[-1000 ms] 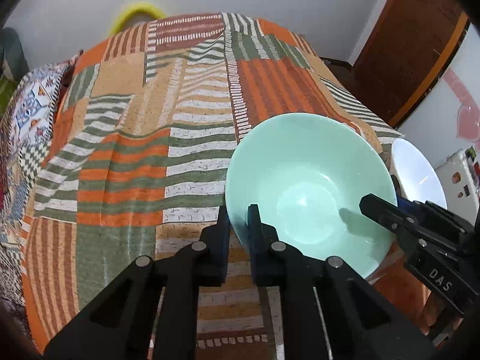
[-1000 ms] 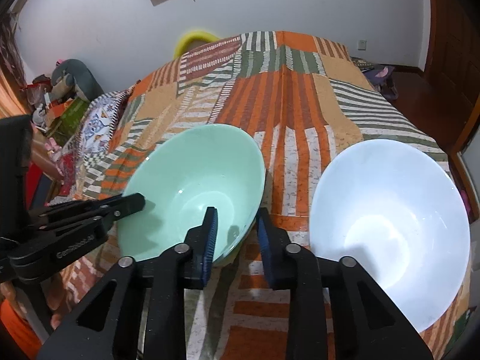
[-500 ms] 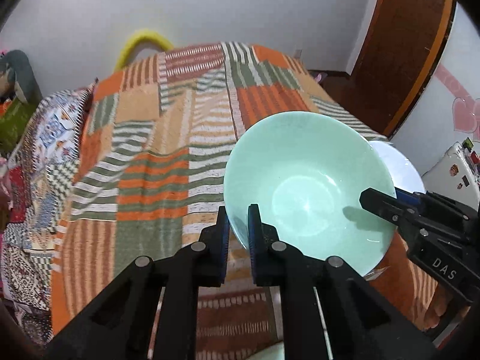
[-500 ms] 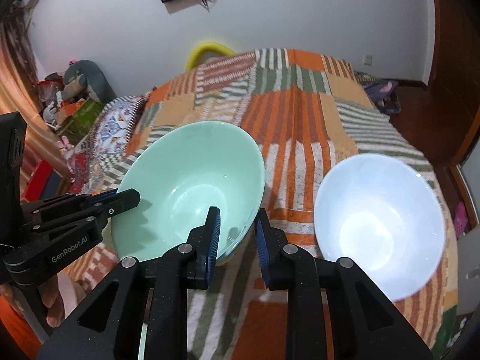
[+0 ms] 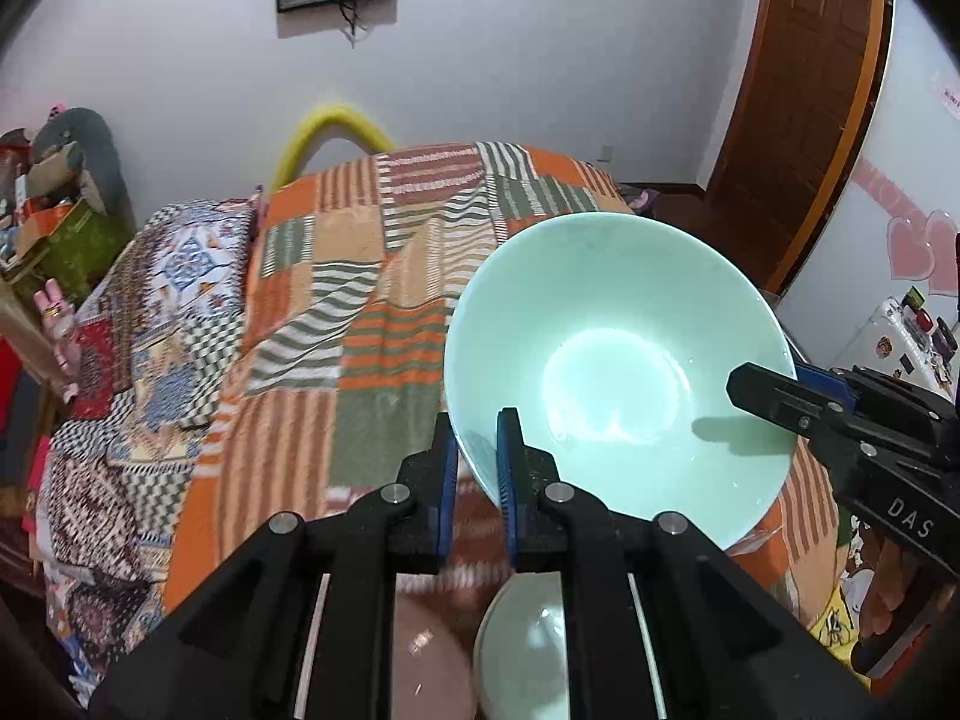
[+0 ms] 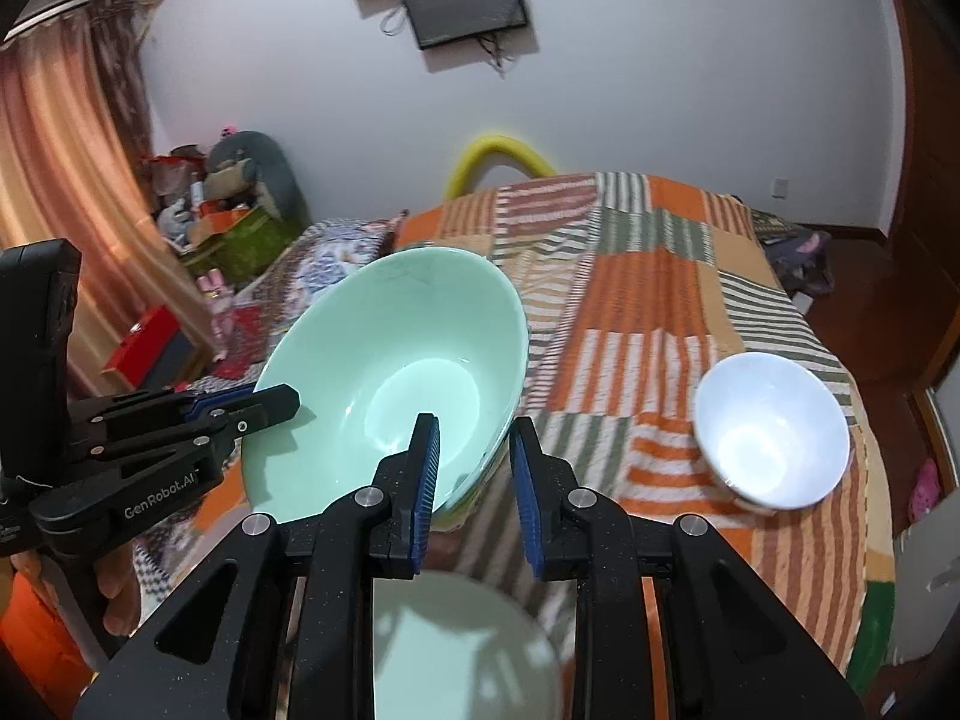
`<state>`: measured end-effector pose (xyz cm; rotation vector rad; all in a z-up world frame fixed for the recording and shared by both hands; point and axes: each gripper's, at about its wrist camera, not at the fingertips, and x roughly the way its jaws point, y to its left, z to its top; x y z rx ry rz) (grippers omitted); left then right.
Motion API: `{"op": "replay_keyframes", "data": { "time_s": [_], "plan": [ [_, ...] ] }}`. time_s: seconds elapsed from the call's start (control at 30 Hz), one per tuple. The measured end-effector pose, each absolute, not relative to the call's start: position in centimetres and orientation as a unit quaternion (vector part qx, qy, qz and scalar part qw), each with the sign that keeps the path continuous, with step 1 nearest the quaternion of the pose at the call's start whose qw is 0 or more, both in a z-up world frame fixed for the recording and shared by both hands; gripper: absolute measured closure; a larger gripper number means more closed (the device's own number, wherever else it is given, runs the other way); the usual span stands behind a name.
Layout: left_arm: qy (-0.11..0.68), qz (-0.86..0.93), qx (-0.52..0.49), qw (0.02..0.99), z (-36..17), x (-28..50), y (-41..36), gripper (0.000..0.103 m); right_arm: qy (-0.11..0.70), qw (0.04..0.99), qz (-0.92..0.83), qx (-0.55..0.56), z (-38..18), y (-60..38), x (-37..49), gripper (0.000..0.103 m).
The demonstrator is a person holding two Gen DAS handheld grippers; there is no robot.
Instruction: Organize plates and bowls
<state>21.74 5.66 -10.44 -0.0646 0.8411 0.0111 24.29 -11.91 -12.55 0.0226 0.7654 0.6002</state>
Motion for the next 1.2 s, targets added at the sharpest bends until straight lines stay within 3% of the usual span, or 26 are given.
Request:
{"op": "replay_keyframes", "data": {
  "time_s": [0.47,1.2],
  "plan": [
    [0.413,0.058,-0.064,0.907,-11.0,11.9,10.3,0.092,0.365,0.86,0.357,-0.007,-13.7,-7.4,17.8,0.08],
    [0.468,0.116,-0.128,0.867,-19.9,6.9,16.6,0.092,0.441,0.803,0.397,-0.058,-20.9,-0.5,15.0,0.08]
  ]
}}
